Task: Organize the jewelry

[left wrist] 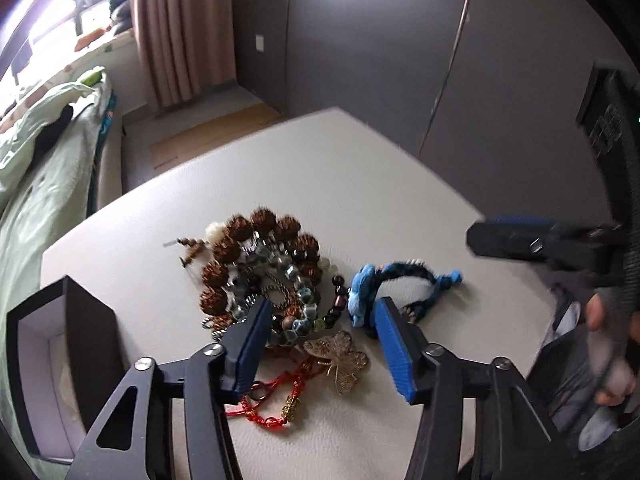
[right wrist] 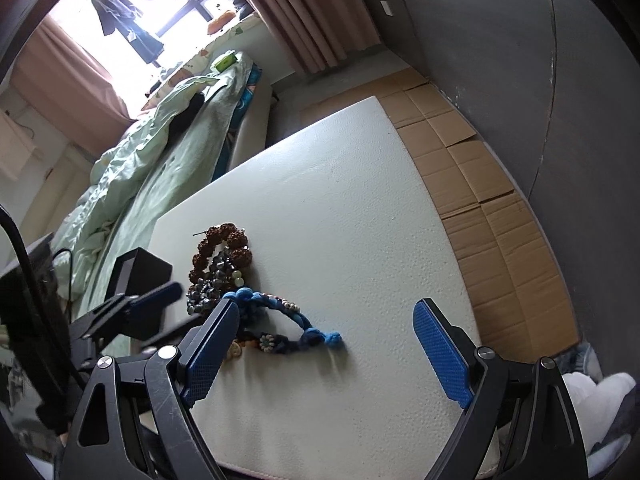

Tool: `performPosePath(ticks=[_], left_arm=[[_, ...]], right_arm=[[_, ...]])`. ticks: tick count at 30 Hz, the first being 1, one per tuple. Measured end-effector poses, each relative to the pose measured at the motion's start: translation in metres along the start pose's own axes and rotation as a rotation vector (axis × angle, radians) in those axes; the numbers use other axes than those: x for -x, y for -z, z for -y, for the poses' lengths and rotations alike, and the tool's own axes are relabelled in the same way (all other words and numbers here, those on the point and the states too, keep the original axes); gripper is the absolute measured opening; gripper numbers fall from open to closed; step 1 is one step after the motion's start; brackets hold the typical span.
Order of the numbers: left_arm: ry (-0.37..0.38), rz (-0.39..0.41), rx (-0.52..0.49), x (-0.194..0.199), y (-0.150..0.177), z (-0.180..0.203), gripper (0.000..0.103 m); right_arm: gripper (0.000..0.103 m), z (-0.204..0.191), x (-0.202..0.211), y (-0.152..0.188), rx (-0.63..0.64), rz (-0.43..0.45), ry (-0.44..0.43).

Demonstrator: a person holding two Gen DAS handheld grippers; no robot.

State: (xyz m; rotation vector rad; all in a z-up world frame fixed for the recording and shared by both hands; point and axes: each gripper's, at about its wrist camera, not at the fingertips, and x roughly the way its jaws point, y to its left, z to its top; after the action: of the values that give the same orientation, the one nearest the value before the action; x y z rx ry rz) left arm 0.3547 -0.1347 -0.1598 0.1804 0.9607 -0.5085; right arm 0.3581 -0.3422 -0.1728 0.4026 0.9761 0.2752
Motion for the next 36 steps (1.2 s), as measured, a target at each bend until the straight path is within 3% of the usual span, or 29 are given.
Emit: performPosePath(ticks=[1, 6, 19, 26, 36], left_arm=[[-0.012, -0.007, -0.005, -0.002, 0.001, 0.0, 0.048], [-0.078, -0.007, 0.005, 0.0, 0.003, -0.008, 0.011], [-0.054, 0.109, 0.096, 0.045, -0.023, -0.027, 0.009], [-0.053, 0.16, 0.122, 0.066, -0.028, -0.033, 0.009], [-0.056, 0.189, 0.147, 0.086, -0.02, -0.044, 0.009]], right_arm=[[0.09, -0.001, 0.0, 0.0, 0.002, 0.0, -0.002], [0.09, -0.001, -0.002, -0.002, 0.006, -0.008, -0.006], [0.09, 0.005, -0.006, -0.004, -0.004, -0.021, -0.033], [0.09, -0.005, -0.015, -0.006, 0.016, -0.037, -0.1], [0.09, -0.044, -0.052, -0.003, 0.174, -0.122, -0.023]])
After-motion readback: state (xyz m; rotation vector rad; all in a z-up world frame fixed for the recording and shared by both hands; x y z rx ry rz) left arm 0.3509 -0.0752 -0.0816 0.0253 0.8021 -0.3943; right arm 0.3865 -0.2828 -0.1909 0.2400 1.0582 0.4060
